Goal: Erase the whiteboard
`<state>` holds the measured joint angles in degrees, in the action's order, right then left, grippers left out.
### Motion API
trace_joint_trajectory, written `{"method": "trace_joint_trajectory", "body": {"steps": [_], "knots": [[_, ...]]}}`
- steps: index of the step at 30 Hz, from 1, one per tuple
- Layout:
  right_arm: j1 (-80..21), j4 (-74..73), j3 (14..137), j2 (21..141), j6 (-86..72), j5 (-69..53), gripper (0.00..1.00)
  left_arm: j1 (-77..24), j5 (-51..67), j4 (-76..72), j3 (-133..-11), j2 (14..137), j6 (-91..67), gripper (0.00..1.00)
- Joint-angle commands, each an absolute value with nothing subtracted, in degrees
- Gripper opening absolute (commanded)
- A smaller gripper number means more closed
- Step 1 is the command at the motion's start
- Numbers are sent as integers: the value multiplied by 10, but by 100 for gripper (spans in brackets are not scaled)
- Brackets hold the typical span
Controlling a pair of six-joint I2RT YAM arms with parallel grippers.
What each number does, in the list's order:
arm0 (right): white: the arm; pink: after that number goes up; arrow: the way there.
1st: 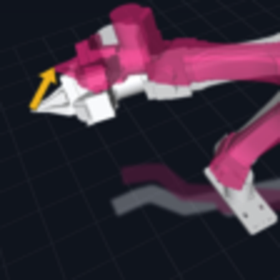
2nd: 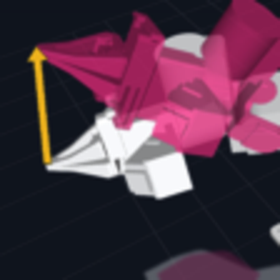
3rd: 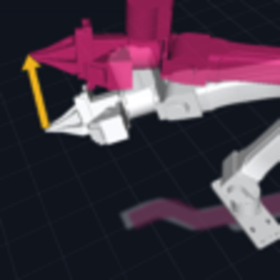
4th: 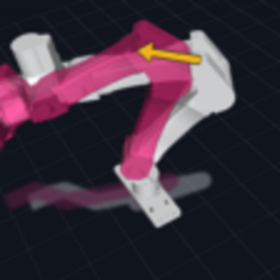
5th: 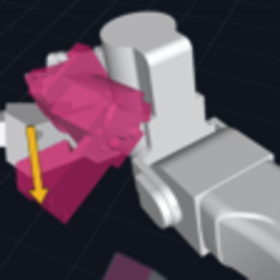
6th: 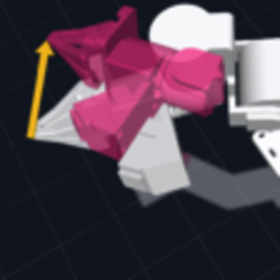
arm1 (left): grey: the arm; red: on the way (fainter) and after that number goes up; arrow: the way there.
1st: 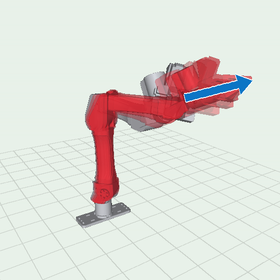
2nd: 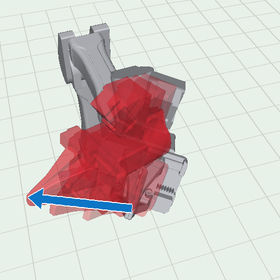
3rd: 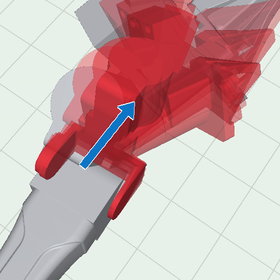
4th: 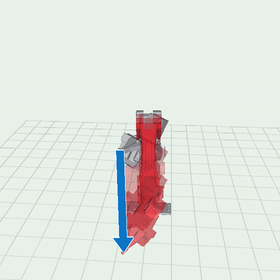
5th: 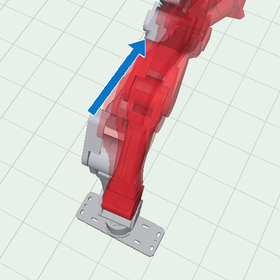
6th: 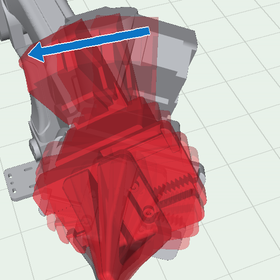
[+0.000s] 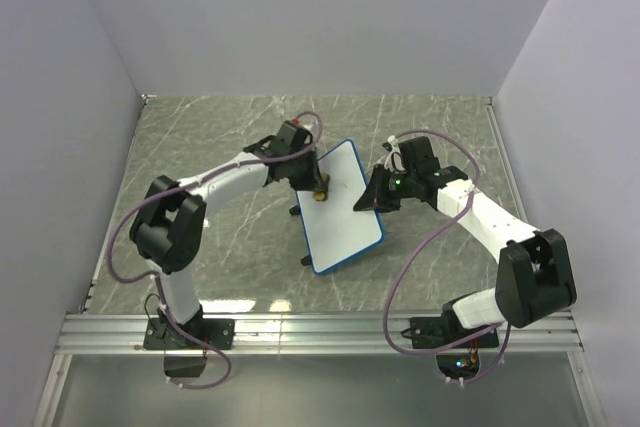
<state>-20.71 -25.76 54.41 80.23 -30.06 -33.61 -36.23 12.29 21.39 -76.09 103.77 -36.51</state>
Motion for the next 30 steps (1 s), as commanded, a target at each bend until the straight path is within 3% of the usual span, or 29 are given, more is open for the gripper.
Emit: {"method": "trace_joint_trajectory", "body": {"steps": [1,13,23,30], "knots": [[-226,-294,562,814,-294,-318,0,-308,107,200,-727,1114,-343,0],[-227,-293,571,832,-298,-316,0,-317,135,180,-715,1084,-314,0],[-228,-283,580,853,-301,-325,0,-443,223,217,-883,1090,-297,0],[-228,-292,594,858,-294,-324,0,-428,215,221,-882,1105,-305,0]]}}
